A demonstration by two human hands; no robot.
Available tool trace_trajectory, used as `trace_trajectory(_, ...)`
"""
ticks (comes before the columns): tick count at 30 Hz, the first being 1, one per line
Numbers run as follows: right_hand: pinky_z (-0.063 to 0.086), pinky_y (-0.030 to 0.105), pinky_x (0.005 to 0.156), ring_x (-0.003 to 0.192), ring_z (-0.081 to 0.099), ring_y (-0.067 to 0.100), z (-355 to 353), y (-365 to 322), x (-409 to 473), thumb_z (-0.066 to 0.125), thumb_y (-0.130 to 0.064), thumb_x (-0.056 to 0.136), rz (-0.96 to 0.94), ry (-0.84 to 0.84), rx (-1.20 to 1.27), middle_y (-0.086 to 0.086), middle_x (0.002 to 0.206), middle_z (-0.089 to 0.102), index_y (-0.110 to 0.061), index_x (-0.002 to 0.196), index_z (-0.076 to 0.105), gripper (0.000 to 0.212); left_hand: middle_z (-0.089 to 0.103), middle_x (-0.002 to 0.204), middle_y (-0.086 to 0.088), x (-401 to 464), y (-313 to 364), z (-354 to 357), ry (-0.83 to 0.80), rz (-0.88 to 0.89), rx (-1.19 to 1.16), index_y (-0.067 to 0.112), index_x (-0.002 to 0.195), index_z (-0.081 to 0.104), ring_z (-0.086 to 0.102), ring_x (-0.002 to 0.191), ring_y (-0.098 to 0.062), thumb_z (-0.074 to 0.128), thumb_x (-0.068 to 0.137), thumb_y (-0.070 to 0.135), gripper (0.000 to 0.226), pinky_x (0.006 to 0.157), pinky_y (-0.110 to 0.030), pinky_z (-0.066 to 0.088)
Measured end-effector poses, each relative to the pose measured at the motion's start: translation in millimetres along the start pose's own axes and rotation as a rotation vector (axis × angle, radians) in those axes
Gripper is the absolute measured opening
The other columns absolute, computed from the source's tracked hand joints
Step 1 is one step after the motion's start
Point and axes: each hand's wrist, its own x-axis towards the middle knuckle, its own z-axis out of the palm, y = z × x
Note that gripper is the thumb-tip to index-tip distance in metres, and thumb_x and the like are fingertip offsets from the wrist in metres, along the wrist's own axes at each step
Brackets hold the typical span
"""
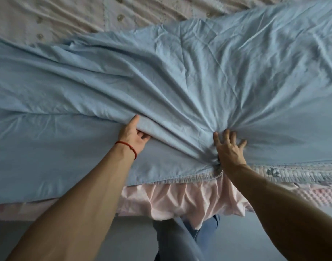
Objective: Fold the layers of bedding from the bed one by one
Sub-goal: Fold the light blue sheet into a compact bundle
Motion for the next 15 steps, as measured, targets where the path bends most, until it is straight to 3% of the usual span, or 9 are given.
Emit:
trace_trajectory(3, 0.027, 0.078, 0.105, 0.143, 0.022, 0.045, -3, -4, 0, 0.058, -0.005, 0.093, 0.019, 0.016, -0.017, 0.026, 0.157, 0.021, -0.019, 0.159, 0.026, 0.075, 0.068, 0.125, -0.010, 7, 7, -16, 0.070, 0.073, 0.033, 0.015, 0.133, 0.059, 0.066, 0.110, -0.023, 0.072, 0.090, 0.016, 0.046, 0.065, -0.032, 0.056)
trace_trajectory(7, 0.028, 0.075, 0.106, 0.143, 0.021, 0.041, -8, -2, -2, 0.080, -0.014, 0.077, 0.021, 0.001, -0.011, 0.021, 0.156, 0.019, -0.021, 0.160, 0.023, 0.100, 0.070, 0.105, -0.008, -1, -2, -42, 0.082, 0.149, 0.099, 0.016, 0.108, 0.067, 0.066, 0.096, -0.025, 0.071, 0.088, 0.007, 0.022, 0.079, -0.041, 0.058)
trace_trajectory(10, 0.032, 0.073, 0.104, 0.142, 0.024, 0.038, -8, 4, -9, 0.077, -0.012, 0.078, -0.005, 0.067, 0.072, 0.018, 0.156, 0.025, -0.023, 0.157, 0.033, 0.090, 0.069, 0.089, -0.003, -17, -18, -69, 0.101, 0.174, 0.132, 0.017, 0.090, 0.066, 0.066, 0.083, -0.021, 0.071, 0.088, 0.004, 0.014, 0.075, -0.038, 0.056)
trace_trajectory(14, 0.032, 0.073, 0.102, 0.136, 0.032, 0.038, -15, -5, -26, 0.084, -0.004, 0.062, 0.073, 0.151, 0.188, 0.016, 0.149, 0.033, -0.020, 0.149, 0.044, 0.097, 0.069, 0.096, -0.007, -31, -41, -109, 0.043, 0.106, 0.123, 0.017, 0.093, 0.066, 0.066, 0.085, -0.021, 0.071, 0.090, 0.007, 0.012, 0.062, -0.031, 0.056)
trace_trajectory(15, 0.034, 0.071, 0.103, 0.133, 0.036, 0.039, -20, -16, -36, 0.079, -0.001, 0.065, 0.112, 0.216, 0.257, 0.017, 0.146, 0.038, -0.017, 0.145, 0.049, 0.086, 0.069, 0.099, -0.009, -32, -42, -115, 0.032, 0.082, 0.129, 0.016, 0.096, 0.066, 0.067, 0.086, -0.022, 0.071, 0.090, 0.008, 0.011, 0.061, -0.030, 0.056)
